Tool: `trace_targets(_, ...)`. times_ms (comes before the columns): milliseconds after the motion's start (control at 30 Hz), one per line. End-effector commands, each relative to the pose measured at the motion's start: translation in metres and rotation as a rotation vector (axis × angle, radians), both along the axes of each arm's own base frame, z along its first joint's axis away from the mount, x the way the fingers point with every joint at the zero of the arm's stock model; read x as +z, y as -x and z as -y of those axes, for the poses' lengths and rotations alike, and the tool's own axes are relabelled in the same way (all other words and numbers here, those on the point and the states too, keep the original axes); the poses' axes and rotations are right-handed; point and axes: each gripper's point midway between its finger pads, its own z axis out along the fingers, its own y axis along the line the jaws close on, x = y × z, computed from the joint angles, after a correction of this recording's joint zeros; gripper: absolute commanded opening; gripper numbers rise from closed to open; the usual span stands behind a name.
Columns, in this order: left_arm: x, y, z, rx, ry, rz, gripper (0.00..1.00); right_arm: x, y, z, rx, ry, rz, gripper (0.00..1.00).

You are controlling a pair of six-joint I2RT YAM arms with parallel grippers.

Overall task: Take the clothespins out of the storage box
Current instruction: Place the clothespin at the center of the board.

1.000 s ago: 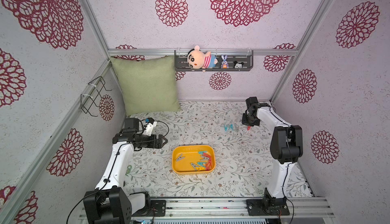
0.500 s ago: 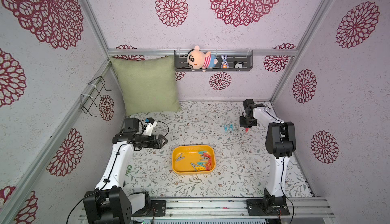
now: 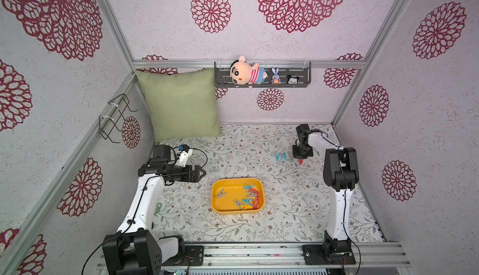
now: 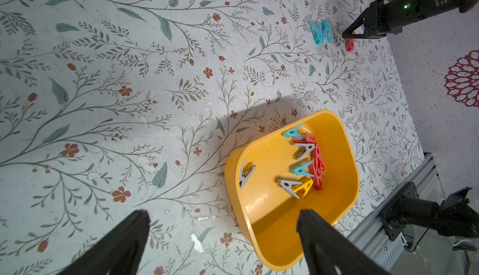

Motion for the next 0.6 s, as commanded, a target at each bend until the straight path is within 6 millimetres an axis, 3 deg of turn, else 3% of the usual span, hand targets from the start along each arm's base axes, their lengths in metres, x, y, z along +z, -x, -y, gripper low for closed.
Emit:
trace_targets(0,0.0046,-0.0033,-0.0029,0.006,0.002,0.018,0.97,0.005,-0.0081,-0.0011,0.015,0.008,0.014,0.0)
trace_targets(567,0.0054,-0.003,-0.003,0.007,0.002,0.02,0.97,0.0069,-0.0103,-0.0084,0.026,0.003,0.004,0.09)
